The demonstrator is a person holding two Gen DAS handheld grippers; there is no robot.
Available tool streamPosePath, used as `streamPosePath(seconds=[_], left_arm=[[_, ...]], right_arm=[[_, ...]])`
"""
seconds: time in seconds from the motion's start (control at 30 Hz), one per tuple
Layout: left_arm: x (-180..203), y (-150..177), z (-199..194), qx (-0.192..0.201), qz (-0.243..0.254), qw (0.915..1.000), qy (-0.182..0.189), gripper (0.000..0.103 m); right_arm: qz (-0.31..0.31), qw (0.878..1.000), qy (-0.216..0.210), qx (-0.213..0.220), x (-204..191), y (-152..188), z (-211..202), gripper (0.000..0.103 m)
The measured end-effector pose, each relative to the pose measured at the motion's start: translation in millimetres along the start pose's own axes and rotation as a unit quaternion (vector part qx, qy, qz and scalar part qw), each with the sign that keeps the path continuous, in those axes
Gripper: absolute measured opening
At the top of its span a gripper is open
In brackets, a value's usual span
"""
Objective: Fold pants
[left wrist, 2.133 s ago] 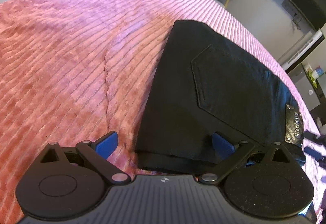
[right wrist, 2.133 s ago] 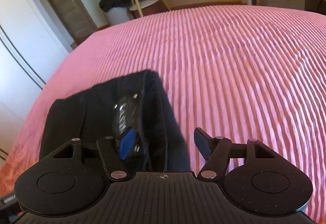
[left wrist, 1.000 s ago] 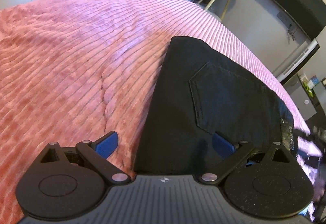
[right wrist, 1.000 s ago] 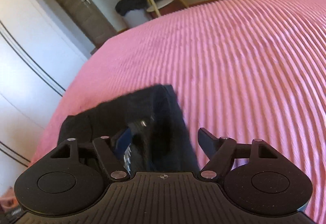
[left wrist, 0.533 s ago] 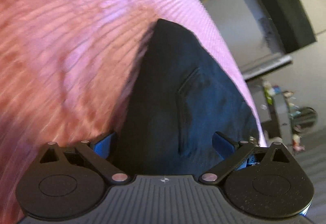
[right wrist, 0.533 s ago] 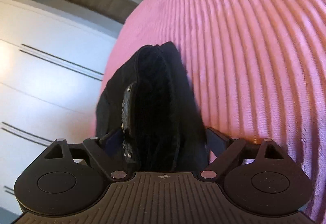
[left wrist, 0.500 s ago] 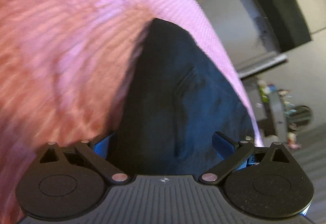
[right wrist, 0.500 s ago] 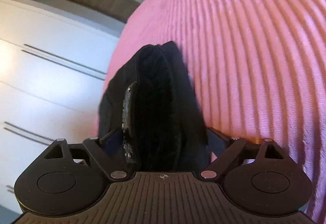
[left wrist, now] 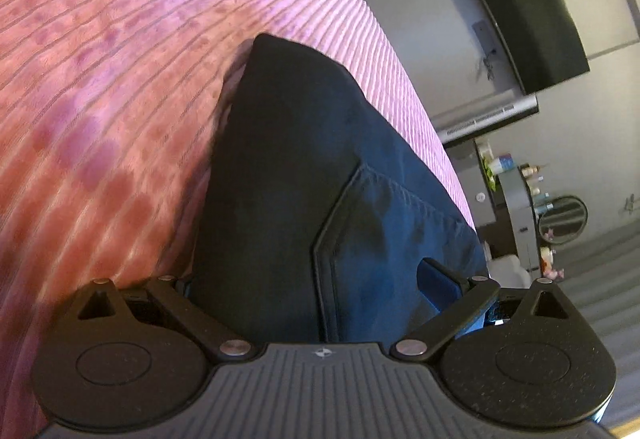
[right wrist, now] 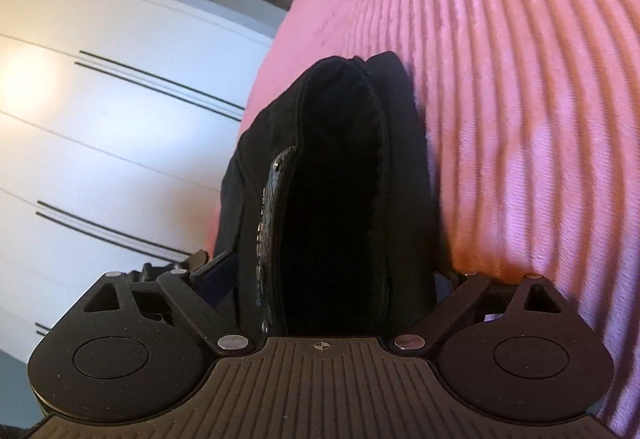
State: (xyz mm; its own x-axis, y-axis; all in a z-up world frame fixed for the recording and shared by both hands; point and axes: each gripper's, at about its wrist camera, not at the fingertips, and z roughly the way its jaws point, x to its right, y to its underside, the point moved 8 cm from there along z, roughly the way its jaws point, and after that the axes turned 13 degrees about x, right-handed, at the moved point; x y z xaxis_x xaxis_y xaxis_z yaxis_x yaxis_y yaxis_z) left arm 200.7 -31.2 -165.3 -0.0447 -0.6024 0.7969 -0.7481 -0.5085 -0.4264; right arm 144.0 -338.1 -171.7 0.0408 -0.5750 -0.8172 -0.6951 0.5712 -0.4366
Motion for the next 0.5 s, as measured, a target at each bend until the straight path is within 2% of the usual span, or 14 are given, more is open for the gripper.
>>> streamPosePath(seconds=[0.13, 0.2, 0.3, 0.5], left_arm=[[6.3, 3.9, 0.5, 0.012, 0.028, 0.9995, -0.012, 0.099], [13.9, 7.7, -0.9, 0.007, 0.057, 0.9982, -0.012, 0.099], [22.9, 9.2, -4.1, 0.008, 0.073, 0.9973, -0.004, 0.099], [40.6, -2.5, -13.1, 0.019, 0.058, 0.9980, 0.020, 0.099]], right_arm=[[-0.013, 1.000, 0.011, -0.009, -10.4, 4.9, 18.3, 0.093], [-0.007, 1.000, 0.004, -0.009, -17.1, 6.9, 21.0, 0.076], [-0.004, 1.000, 0.001, 0.008, -24.1, 6.1, 21.0, 0.072], [-0.037, 0.999, 0.005, 0.011, -56.3, 2.0, 27.4, 0.072]])
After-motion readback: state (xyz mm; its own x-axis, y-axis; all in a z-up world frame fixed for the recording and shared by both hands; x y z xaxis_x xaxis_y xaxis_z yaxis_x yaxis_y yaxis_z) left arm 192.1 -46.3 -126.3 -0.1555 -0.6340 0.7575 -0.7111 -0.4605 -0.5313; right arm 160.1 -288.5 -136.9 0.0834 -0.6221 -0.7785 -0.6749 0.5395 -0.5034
